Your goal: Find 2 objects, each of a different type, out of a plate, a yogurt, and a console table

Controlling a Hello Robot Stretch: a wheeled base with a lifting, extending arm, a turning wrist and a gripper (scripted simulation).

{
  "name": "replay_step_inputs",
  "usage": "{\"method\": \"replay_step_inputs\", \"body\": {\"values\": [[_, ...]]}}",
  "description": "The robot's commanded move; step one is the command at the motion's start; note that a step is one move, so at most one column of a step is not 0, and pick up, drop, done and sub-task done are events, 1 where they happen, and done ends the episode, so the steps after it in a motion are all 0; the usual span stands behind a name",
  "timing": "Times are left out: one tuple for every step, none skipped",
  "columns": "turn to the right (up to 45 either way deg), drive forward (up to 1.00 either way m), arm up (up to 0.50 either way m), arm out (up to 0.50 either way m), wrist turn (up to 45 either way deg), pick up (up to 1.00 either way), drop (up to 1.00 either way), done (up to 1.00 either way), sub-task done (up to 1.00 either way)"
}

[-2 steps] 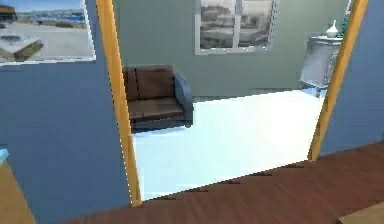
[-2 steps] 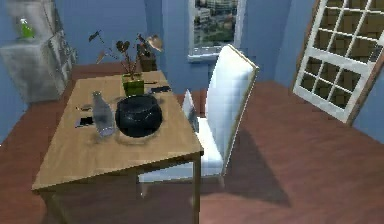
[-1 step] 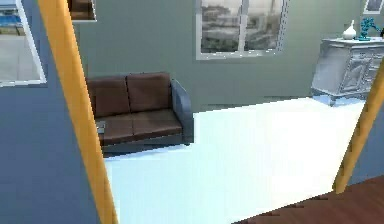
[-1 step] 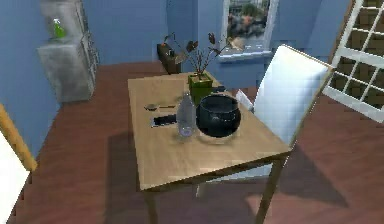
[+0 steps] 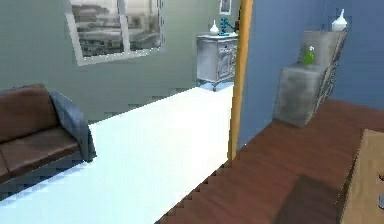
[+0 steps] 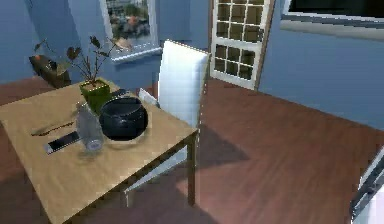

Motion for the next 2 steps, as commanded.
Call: {"method": "replay_step_inputs", "body": {"values": [[0.0,0.50,0.00,0.00,0.0,0.00,0.00,0.00,0.00],[39.0,0.00,0.00,0.00,0.0,0.00,0.00,0.00,0.00]]}}
